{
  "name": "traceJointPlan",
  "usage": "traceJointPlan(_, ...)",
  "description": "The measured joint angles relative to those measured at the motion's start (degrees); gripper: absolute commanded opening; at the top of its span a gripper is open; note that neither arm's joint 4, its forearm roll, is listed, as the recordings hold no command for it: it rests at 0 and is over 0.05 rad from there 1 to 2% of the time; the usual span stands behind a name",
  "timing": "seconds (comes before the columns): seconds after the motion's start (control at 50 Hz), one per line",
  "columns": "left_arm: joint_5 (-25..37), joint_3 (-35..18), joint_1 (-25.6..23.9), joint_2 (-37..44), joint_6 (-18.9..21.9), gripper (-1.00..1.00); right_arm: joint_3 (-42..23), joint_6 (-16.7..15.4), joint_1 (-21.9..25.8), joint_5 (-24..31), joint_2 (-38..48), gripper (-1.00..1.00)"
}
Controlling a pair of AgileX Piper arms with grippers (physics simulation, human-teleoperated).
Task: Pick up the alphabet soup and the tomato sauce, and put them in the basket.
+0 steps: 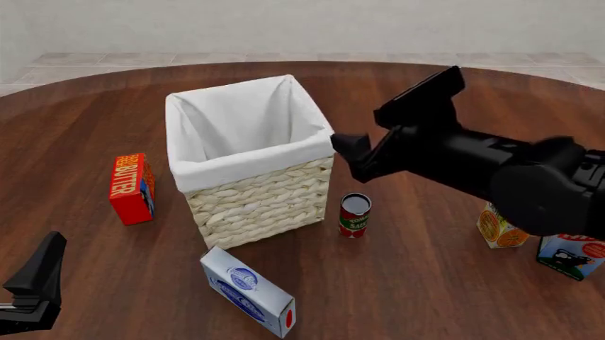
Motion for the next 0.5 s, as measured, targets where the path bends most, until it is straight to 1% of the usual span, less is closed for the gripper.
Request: traceJointPlan(0.5,0.0,0.0,0.0,0.0,0.0,1.0,4.4,1.2,-0.67,-2.79,1.22,1.0)
